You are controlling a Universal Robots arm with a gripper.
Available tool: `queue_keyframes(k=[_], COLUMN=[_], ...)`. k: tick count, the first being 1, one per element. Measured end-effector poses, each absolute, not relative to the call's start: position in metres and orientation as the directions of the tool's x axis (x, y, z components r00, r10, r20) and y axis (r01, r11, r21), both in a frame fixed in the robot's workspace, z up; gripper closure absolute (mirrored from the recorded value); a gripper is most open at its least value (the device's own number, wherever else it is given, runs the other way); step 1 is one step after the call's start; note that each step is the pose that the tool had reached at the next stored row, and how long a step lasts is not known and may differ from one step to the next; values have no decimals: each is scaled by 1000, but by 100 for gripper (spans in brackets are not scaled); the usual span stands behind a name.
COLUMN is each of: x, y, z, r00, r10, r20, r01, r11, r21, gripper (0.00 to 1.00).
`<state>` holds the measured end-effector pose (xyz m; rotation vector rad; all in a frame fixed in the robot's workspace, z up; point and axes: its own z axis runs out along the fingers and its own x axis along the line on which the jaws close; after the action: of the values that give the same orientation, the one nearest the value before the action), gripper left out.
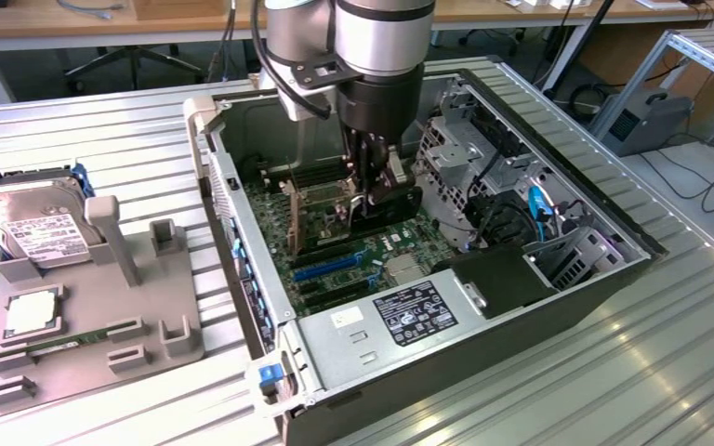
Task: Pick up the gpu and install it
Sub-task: 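Insert the gpu into the slot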
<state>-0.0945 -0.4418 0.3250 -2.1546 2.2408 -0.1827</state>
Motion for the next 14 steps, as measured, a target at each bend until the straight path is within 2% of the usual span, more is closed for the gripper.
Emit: queue_keyframes(k=[14], x=[-94], y=[-442], z=[321], r00=[-42], r10=[-997], r20=[64], r01=[-994], r11=[35], r21=[-104], gripper=[73])
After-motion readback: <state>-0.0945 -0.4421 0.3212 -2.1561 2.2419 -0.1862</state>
